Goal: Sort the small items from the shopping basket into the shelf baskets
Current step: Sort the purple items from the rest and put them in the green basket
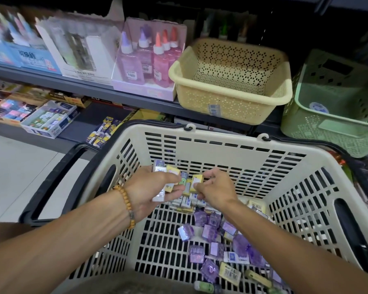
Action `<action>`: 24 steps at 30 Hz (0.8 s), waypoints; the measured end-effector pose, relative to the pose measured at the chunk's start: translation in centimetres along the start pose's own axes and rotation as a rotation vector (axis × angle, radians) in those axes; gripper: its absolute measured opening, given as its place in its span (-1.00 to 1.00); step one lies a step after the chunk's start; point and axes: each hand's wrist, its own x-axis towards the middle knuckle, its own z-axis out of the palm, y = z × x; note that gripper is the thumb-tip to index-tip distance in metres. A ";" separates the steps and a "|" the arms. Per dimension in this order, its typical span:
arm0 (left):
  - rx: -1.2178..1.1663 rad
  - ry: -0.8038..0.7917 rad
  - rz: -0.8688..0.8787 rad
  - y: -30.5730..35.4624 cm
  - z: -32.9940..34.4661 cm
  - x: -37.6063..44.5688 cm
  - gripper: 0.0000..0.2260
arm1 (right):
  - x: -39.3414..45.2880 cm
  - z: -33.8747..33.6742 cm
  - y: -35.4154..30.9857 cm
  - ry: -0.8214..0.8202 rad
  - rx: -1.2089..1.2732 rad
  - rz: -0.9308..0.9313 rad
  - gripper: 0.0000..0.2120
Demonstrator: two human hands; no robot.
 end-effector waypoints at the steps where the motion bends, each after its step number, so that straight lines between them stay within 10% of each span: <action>1: 0.007 0.006 -0.001 0.0 0.0 0.0 -0.78 | 0.0 0.2 0.1 -0.025 0.019 0.015 -0.66; 14: 0.222 -0.140 0.096 -0.9 2.8 -0.8 -0.64 | -3.5 -4.4 -3.5 -0.364 0.089 -0.200 -0.75; 24: 0.184 -0.059 -0.059 -0.6 3.7 -0.2 -0.97 | -0.4 -7.8 1.5 -0.102 -0.029 0.057 -0.75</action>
